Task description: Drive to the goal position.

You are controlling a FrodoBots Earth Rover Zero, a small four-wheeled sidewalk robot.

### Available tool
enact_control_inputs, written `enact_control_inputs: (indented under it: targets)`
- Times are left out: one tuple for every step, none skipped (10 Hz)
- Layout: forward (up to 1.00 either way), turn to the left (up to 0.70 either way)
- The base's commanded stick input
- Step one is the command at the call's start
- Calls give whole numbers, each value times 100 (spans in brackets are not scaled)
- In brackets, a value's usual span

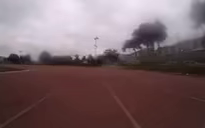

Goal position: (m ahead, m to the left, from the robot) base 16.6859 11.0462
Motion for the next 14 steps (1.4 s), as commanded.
enact_control_inputs:
  targets:
    - [70, -14]
    - [70, -14]
    - [70, -14]
    - [70, -14]
    - [70, -11]
    - [70, -1]
    - [70, 0]
    - [70, 0]
    - [70, 0]
    - [70, 0]
    - [70, 0]
    - [70, 0]
    - [70, 0]
    - [70, 0]
